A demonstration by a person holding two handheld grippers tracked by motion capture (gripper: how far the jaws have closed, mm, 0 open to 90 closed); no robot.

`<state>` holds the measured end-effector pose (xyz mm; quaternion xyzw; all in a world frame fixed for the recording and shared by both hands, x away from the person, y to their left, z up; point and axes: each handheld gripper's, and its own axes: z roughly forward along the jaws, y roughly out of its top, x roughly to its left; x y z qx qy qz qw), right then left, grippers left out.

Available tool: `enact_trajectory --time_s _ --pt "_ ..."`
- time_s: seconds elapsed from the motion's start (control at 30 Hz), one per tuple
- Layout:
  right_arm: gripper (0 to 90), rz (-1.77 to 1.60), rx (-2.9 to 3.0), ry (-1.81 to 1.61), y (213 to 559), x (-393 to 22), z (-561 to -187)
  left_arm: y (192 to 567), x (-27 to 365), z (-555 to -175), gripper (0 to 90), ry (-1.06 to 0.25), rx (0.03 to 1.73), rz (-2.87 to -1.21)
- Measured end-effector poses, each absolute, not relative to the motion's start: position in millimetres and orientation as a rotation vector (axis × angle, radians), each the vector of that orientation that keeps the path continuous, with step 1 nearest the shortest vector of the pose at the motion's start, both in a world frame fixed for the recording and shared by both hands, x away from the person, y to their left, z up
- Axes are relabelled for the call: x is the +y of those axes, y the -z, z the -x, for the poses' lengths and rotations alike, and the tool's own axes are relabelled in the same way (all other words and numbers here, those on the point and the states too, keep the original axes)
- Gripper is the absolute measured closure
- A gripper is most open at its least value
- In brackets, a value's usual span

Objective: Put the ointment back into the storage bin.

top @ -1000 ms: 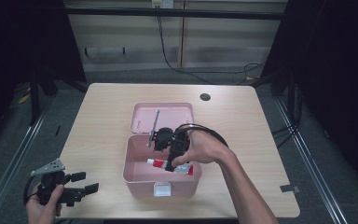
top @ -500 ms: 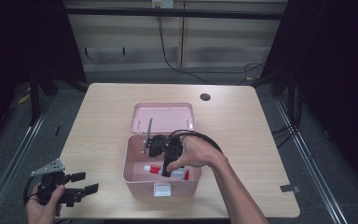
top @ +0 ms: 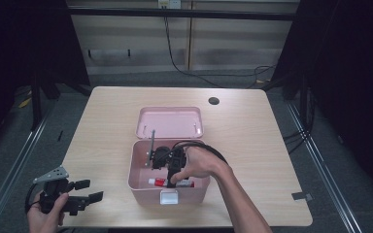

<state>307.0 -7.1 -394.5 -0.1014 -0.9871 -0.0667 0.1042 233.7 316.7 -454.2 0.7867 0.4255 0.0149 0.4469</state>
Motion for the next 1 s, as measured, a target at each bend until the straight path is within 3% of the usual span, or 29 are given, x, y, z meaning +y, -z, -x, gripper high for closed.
enact_trajectory --time_s 1.0 --pt "70.4 0.249 -2.875 0.132 426.8 4.1 -310.4 454.4 317.2 -234.3 17.7 -0.039 1.052 -1.954"
